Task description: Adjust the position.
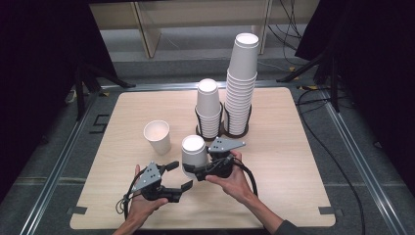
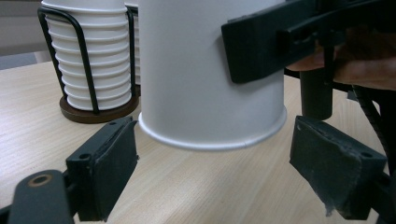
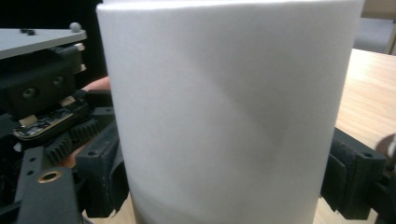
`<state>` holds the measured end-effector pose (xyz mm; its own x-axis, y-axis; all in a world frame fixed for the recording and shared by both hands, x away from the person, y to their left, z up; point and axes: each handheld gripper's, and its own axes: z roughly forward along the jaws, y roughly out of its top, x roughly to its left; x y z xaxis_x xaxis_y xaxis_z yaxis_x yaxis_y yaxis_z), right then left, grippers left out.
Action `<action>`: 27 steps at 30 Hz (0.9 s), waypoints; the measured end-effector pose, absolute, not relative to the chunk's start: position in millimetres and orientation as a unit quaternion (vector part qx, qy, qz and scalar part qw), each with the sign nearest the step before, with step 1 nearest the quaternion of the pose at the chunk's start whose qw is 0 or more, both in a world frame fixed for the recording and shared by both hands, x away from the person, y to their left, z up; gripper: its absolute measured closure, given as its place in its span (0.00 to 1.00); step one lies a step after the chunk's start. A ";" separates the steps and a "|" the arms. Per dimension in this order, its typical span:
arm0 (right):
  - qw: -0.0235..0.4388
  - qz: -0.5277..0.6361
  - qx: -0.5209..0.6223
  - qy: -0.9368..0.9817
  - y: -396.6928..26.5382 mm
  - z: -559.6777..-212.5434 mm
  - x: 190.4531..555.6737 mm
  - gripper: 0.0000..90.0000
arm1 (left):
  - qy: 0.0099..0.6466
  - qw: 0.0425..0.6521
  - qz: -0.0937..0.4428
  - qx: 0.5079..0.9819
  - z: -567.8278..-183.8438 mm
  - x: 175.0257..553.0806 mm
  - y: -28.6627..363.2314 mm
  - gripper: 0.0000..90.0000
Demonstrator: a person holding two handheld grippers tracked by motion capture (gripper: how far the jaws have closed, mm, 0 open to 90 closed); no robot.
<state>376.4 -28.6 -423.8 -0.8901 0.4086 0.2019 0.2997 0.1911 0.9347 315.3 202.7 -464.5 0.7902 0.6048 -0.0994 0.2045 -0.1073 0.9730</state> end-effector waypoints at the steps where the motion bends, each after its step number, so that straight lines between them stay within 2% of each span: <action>1: 0.050 0.593 0.230 0.770 -27.2 -424.1 375.0 0.19 | 0.280 0.606 0.165 0.726 -464.6 315.6 202.8 0.16; 6: 0.055 0.595 0.215 0.772 -21.5 -425.8 371.0 0.20 | 0.281 0.611 0.161 0.723 -465.5 316.7 202.3 0.15; 16: 0.037 0.606 0.202 0.769 -9.8 -427.6 363.0 0.20 | 0.290 0.610 0.154 0.721 -465.3 316.2 199.9 0.01; 27: 0.020 0.613 0.190 0.766 -4.6 -427.1 358.8 0.19 | 0.288 0.620 0.149 0.715 -464.9 316.3 197.6 0.01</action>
<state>358.8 -4.6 -427.1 -0.9267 0.3163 0.2029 0.2674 0.1757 0.9474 316.3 197.6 -464.9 0.7896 0.5966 -0.1436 0.2266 -0.0659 0.9718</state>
